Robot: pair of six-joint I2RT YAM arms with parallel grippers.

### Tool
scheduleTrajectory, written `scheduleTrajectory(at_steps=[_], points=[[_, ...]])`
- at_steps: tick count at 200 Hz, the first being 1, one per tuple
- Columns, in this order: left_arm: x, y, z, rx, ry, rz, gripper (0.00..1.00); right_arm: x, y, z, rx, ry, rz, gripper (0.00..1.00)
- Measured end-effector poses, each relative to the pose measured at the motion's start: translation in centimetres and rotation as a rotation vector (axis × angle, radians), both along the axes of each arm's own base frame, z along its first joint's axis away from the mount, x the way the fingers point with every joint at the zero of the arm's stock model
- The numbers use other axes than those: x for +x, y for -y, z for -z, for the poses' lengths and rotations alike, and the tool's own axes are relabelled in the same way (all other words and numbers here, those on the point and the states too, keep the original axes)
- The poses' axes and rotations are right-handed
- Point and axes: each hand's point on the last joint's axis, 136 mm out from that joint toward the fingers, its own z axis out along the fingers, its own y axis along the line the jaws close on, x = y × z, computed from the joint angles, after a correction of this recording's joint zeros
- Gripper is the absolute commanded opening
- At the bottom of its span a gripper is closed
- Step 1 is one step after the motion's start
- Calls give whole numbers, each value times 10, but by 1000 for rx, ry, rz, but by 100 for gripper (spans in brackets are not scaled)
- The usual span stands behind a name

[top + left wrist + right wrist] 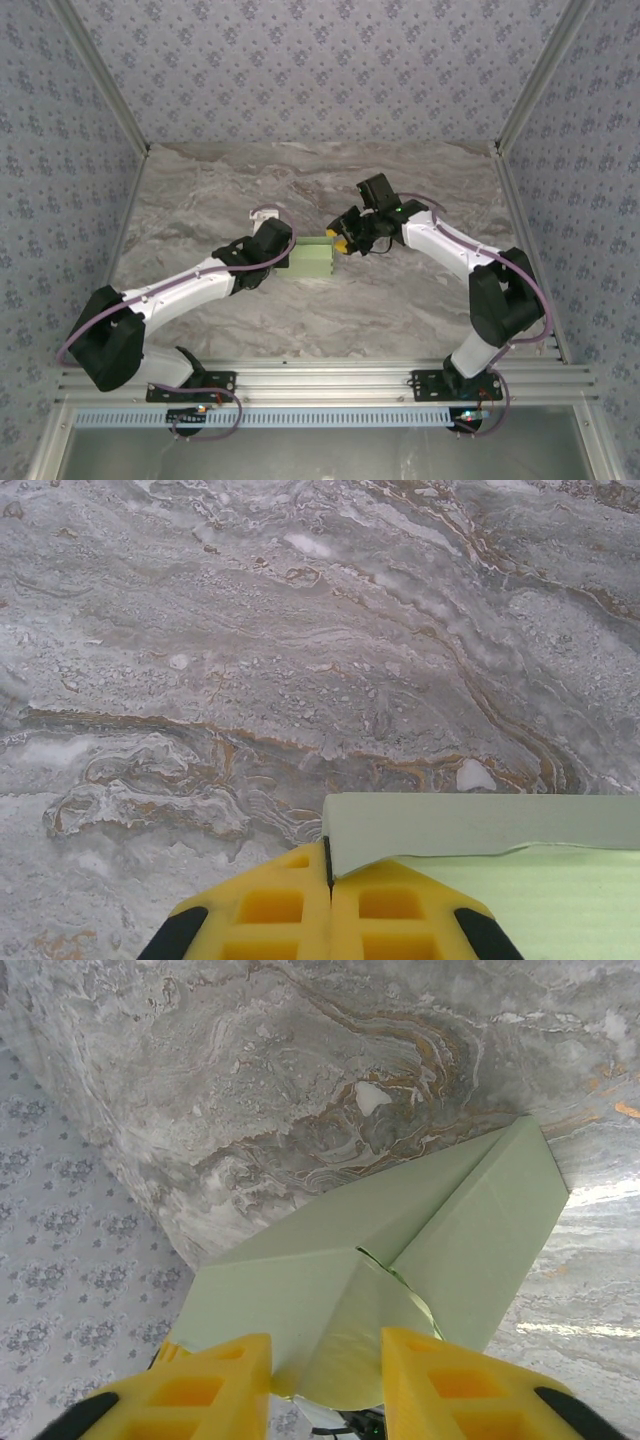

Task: Fold the paper box

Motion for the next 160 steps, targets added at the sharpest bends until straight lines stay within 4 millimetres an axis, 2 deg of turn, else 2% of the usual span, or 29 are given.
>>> scheduleTrajectory(at_steps=[35, 90, 114, 160], points=[[0, 0, 0, 3, 1, -2, 5, 1, 0, -1, 0, -6, 6, 21], [0, -1, 0, 9, 5, -7, 4, -1, 0, 1, -10, -22, 7, 28], [0, 0, 0, 9, 5, -6, 5, -5, 1, 5, -19, -34, 0, 34], [0, 0, 0, 8, 5, -6, 5, -6, 2, 6, -25, -36, -4, 37]])
